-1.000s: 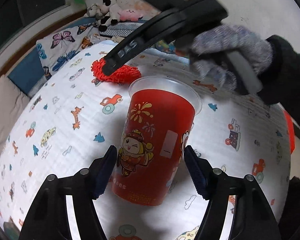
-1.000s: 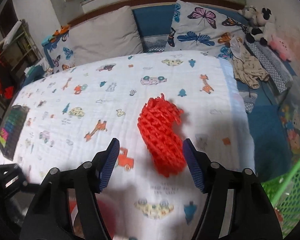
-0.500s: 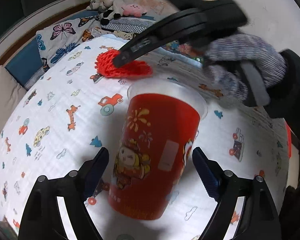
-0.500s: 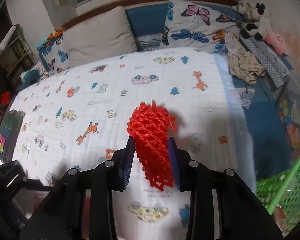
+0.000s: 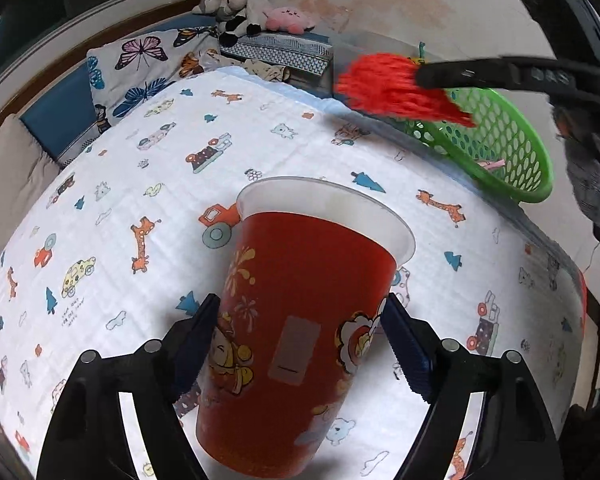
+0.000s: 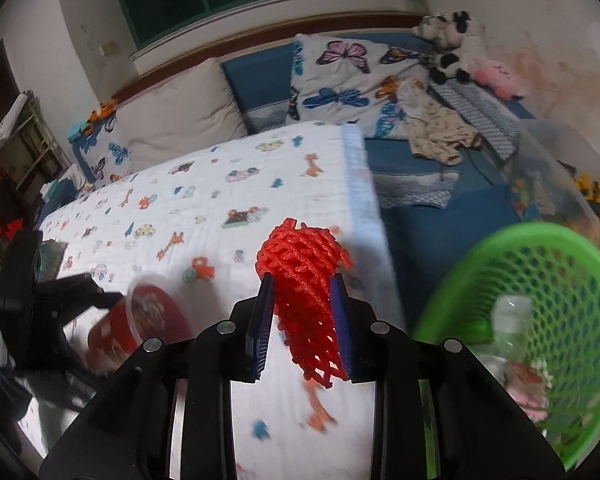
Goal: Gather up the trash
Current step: 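Drop the mesh net into the basket with the right tool while the left tool carries the red cup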
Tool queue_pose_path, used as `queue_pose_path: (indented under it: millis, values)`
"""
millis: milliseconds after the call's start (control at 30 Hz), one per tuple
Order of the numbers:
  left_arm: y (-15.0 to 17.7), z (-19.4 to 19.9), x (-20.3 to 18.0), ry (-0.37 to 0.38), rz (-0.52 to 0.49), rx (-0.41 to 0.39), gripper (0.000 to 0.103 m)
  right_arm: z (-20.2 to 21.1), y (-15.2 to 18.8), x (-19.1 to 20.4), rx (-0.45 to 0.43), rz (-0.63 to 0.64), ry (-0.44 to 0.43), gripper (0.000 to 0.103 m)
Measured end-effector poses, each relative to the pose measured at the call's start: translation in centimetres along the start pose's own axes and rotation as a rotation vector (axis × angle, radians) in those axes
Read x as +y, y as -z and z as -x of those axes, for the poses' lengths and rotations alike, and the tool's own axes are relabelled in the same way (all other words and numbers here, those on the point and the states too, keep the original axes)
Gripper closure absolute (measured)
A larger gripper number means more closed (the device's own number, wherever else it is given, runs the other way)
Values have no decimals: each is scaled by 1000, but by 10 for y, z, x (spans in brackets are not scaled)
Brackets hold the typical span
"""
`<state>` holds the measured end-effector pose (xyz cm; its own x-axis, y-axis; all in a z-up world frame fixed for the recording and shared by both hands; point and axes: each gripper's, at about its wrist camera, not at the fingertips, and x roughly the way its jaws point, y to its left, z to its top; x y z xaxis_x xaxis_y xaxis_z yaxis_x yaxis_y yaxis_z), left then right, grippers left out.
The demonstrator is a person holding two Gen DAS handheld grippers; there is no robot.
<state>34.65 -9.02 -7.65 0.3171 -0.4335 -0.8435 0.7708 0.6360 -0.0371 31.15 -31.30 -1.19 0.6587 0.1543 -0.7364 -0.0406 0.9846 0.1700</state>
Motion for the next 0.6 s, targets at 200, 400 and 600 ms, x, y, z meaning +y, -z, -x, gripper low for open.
queue_pose_path:
  millis: [200, 400, 600]
  values:
    - [1, 12, -12, -4, 25, -12, 27, 39, 27, -40, -34, -77, 45, 74]
    - [-14, 27, -36, 4, 18, -35, 28, 58, 51, -89, -28, -145, 149, 74]
    - [-40, 32, -69, 19, 4, -69, 29, 68, 66, -123, -21, -185, 202, 73]
